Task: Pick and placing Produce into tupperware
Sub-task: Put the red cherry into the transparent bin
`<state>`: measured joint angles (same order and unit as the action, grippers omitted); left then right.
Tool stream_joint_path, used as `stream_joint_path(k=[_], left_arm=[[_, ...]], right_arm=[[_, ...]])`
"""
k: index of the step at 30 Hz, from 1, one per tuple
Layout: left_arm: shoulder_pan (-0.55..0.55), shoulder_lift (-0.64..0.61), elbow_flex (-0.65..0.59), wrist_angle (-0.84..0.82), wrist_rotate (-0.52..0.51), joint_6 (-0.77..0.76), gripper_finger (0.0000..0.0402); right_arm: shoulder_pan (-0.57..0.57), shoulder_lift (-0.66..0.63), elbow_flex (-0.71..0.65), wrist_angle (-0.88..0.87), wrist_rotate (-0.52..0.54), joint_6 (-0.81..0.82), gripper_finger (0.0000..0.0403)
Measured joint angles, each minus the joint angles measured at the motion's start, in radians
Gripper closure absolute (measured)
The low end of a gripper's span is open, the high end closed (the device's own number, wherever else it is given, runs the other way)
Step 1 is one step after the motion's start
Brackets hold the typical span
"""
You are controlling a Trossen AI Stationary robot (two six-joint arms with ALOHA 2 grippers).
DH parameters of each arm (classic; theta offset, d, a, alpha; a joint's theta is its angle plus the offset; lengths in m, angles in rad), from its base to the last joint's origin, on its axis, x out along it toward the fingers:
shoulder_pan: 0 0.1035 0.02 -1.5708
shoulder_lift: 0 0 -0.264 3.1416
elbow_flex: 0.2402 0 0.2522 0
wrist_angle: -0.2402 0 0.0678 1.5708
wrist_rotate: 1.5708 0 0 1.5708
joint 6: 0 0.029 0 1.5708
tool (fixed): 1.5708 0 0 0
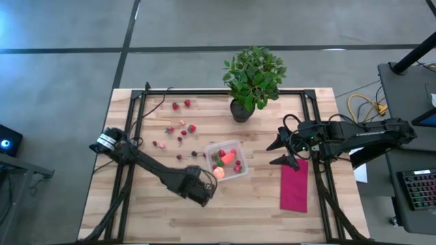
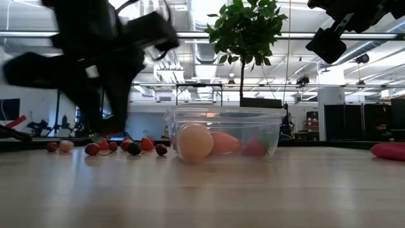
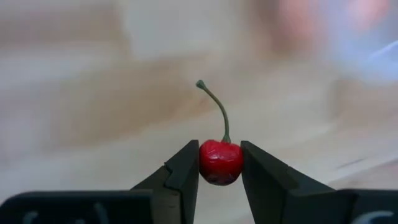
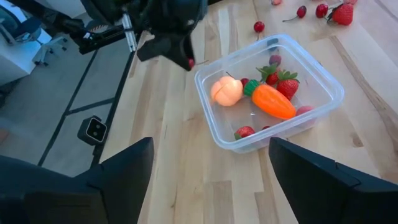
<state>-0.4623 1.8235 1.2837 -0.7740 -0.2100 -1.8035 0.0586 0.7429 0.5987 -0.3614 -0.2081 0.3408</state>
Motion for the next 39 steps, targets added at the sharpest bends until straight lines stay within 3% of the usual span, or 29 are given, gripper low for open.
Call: stream_joint_path(k=[6,10,15,20,28,35,39], left_arm=[[0.097,-0.028,0.076,0.012,-0.167,0.255,0.0311],[0.188,-0.018,0.102,0.182,-0.159,0.507,0.0311],[0.28,-0.007,0.1,0.355,-0.058,0.716,0.031],[0.292,-0.006,0.099,0.339,-0.046,0.798,0.0286],[0.29,-0.01,0.098,0.337,-0.047,0.84,0.0203],[0.261,-0.045,0.098,0.24,0.016,1.252,0.0176],[0.234,-0.058,0.097,0.034,-0.007,1.287,0.0175]], right_arm=[[0.0,0.0,0.0,0.0,0.0,0.0,0.0096],[0.0,0.0,0.0,0.0,0.0,0.0,0.0092],[0.0,0.0,0.0,0.0,0.0,0.0,0.009],[0.0,0.0,0.0,0.0,0.0,0.0,0.0094],[0.0,0.0,0.0,0.0,0.0,0.0,0.0093],[0.0,0.0,0.0,0.0,0.0,0.0,0.0091],[0.0,0.0,0.0,0.0,0.0,0.0,0.0095]])
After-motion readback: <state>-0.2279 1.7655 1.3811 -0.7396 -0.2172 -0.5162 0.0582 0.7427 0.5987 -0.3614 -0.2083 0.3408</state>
